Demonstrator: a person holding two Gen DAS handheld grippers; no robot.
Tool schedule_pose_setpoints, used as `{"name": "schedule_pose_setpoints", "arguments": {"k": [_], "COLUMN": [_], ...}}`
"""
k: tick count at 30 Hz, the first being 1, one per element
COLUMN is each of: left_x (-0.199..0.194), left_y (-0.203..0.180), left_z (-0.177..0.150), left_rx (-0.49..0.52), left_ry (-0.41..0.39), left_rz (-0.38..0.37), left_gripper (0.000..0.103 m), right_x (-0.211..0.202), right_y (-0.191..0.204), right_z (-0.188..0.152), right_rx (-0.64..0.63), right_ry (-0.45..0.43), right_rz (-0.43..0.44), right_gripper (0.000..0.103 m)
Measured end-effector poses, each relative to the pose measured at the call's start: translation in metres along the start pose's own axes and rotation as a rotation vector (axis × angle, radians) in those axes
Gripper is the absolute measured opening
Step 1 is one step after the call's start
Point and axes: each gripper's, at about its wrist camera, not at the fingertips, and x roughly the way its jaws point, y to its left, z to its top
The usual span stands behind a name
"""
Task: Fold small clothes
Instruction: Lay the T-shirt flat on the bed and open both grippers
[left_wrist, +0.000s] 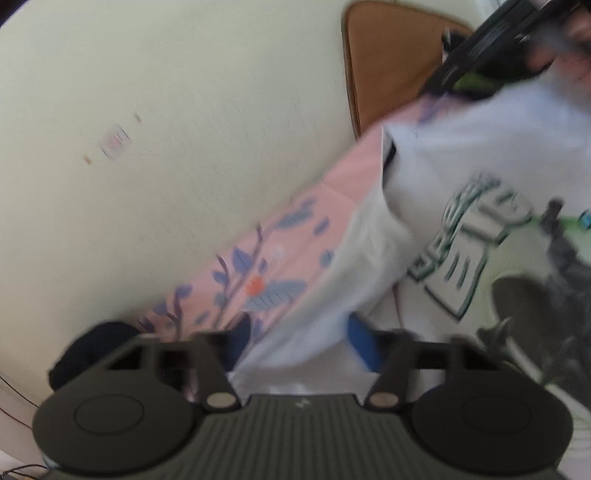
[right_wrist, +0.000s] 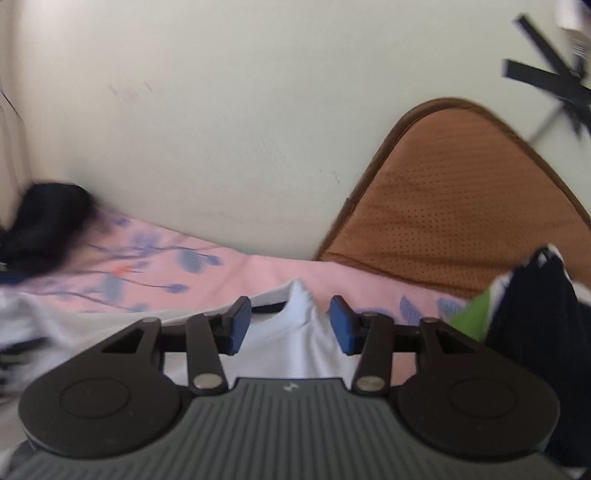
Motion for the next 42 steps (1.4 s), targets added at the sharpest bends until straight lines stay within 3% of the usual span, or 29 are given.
{"name": "schedule_pose_setpoints", "arguments": {"k": [1,3,5,7,9,11,12,14,18,20,25,27,28,29,30,31,34,36,37,38,39,40,41,42], "left_x": [0.010,0.026,0.048,0.074,0.095,0.094,0.086,0.058,-0.010,-0.044,-0.106,-0.114,-0.116,-0.115,-0.115,-0.113,-0.100,-0.091,-0.084,-0.074,-0.063,-0.052,-0.046,-0.042], "left_y": [0.002,0.010,0.023,0.045,0.066,0.079,0.083,0.090,0.105,0.104,0.072,0.054,0.047,0.041,0.038,0.038,0.071,0.116,0.143,0.169,0.192,0.210,0.218,0.218], "left_z": [0.003,0.011,0.028,0.046,0.055,0.055,0.053,0.045,0.002,-0.029,-0.095,-0.114,-0.121,-0.125,-0.129,-0.128,-0.123,-0.121,-0.123,-0.129,-0.137,-0.147,-0.153,-0.154], "left_rx": [-0.023,-0.057,-0.077,-0.177,-0.286,-0.369,-0.386,-0.386,-0.371,-0.390,-0.422,-0.441,-0.445,-0.442,-0.435,-0.433,-0.516,-0.594,-0.650,-0.732,-0.836,-0.946,-1.013,-1.032], "left_ry": [0.031,0.032,0.042,0.097,0.173,0.199,0.191,0.131,0.049,0.044,0.073,0.116,0.131,0.138,0.145,0.146,0.114,0.079,0.086,0.112,0.144,0.168,0.178,0.188], "left_rz": [-0.011,0.004,0.112,0.173,0.160,0.126,0.118,0.129,0.120,0.097,-0.023,-0.058,-0.076,-0.096,-0.117,-0.123,-0.047,0.122,0.222,0.276,0.250,0.169,0.111,0.100], "left_gripper": [0.005,0.005,0.005,0.005,0.009,0.016,0.023,0.056,0.061,0.075,0.082,0.079,0.065,0.033,0.014,0.005,0.005,0.005,0.004,0.004,0.004,0.004,0.005,0.008], "right_x": [-0.015,-0.040,-0.056,-0.065,-0.067,-0.070,-0.071,-0.071,-0.086,-0.096,-0.103,-0.094,-0.090,-0.086,-0.081,-0.077,-0.072,-0.076,-0.078,-0.081,-0.082,-0.082,-0.083,-0.083], "right_y": [0.000,0.002,-0.003,-0.008,-0.007,-0.001,0.005,0.018,0.051,0.070,0.118,0.135,0.144,0.151,0.155,0.158,0.157,0.151,0.147,0.144,0.142,0.141,0.140,0.139], "right_z": [-0.006,-0.022,-0.035,-0.046,-0.053,-0.057,-0.057,-0.058,-0.059,-0.059,-0.064,-0.070,-0.074,-0.078,-0.082,-0.086,-0.097,-0.106,-0.110,-0.112,-0.115,-0.115,-0.115,-0.115], "right_rx": [0.000,-0.001,0.033,0.104,0.153,0.135,0.114,0.057,-0.046,-0.088,-0.170,-0.207,-0.213,-0.211,-0.204,-0.194,-0.154,-0.119,-0.099,-0.085,-0.077,-0.072,-0.063,-0.059], "right_ry": [-0.008,-0.022,-0.018,-0.014,-0.002,0.018,0.028,0.047,0.062,0.054,0.064,0.089,0.107,0.124,0.140,0.153,0.171,0.141,0.122,0.101,0.084,0.082,0.082,0.081], "right_rz": [0.003,-0.009,-0.008,0.006,0.020,0.031,0.046,0.083,0.178,0.244,0.398,0.427,0.430,0.435,0.444,0.449,0.425,0.424,0.427,0.432,0.436,0.439,0.439,0.441], "right_gripper": [0.056,0.056,0.056,0.056,0.056,0.056,0.056,0.056,0.056,0.056,0.059,0.059,0.059,0.059,0.059,0.059,0.059,0.059,0.059,0.059,0.059,0.059,0.059,0.059]}}
